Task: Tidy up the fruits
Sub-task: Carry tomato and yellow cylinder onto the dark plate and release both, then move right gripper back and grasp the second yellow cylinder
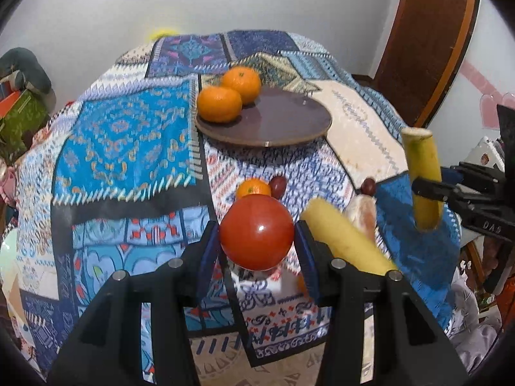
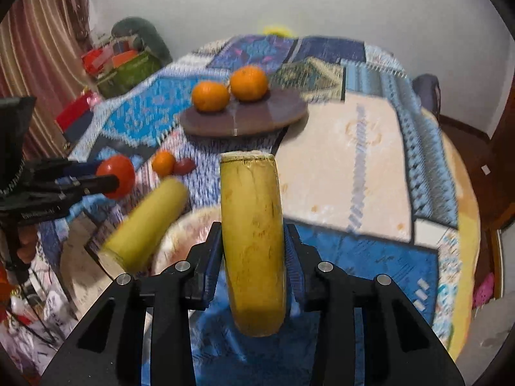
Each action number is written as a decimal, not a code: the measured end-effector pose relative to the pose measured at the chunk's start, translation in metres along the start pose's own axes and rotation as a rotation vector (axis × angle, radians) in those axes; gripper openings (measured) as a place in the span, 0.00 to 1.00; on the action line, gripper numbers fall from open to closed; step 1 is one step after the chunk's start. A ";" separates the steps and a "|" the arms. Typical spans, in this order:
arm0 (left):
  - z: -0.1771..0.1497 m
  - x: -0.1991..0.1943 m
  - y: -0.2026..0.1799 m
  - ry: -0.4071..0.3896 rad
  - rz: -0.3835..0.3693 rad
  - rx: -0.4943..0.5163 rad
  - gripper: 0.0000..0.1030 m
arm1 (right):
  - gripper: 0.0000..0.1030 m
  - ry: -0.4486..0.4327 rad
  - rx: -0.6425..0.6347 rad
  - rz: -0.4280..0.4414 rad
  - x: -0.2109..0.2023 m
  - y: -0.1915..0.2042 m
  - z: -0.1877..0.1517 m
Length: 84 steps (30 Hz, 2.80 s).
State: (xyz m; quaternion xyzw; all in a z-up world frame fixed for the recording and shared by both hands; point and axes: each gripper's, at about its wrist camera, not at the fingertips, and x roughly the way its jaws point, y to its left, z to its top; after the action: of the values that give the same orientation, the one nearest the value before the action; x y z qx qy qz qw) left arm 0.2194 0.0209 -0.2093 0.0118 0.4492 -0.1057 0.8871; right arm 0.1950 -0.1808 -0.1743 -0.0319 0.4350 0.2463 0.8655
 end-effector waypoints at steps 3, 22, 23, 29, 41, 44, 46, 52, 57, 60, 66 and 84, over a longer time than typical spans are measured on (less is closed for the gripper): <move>0.012 -0.005 -0.002 -0.028 0.001 0.006 0.46 | 0.33 -0.047 -0.002 -0.014 -0.012 -0.001 0.014; 0.082 0.001 0.000 -0.124 0.012 0.020 0.46 | 0.33 -0.175 -0.058 -0.017 -0.006 0.008 0.090; 0.084 0.003 0.001 -0.124 0.014 0.023 0.46 | 0.33 -0.176 -0.057 -0.012 -0.002 0.008 0.094; 0.096 0.025 0.008 -0.116 0.012 0.025 0.46 | 0.33 -0.163 -0.061 0.005 0.024 0.012 0.113; 0.098 0.077 0.027 -0.053 -0.009 -0.010 0.45 | 0.33 -0.085 -0.078 0.032 0.084 0.021 0.129; 0.100 0.083 0.032 -0.051 -0.018 -0.021 0.45 | 0.33 -0.066 -0.066 0.042 0.095 0.020 0.127; 0.101 0.086 0.033 -0.048 -0.019 -0.024 0.45 | 0.33 -0.050 -0.064 0.042 0.103 0.020 0.125; 0.103 0.096 0.035 -0.040 -0.016 -0.031 0.45 | 0.33 -0.031 -0.060 0.041 0.117 0.017 0.128; 0.102 0.100 0.035 -0.038 -0.021 -0.031 0.46 | 0.33 -0.012 -0.070 0.034 0.129 0.017 0.129; 0.101 0.103 0.034 -0.032 -0.020 -0.028 0.46 | 0.33 0.014 -0.056 0.043 0.138 0.015 0.127; 0.099 0.104 0.033 -0.029 -0.021 -0.032 0.46 | 0.33 0.034 -0.052 0.044 0.144 0.015 0.123; 0.092 0.048 0.023 -0.084 0.006 -0.029 0.47 | 0.33 -0.034 -0.040 0.036 0.088 0.023 0.118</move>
State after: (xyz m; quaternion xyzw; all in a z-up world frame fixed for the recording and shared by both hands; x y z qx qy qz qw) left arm 0.3245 0.0247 -0.1948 -0.0042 0.4129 -0.0967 0.9056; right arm 0.3158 -0.0938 -0.1653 -0.0372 0.4155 0.2710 0.8675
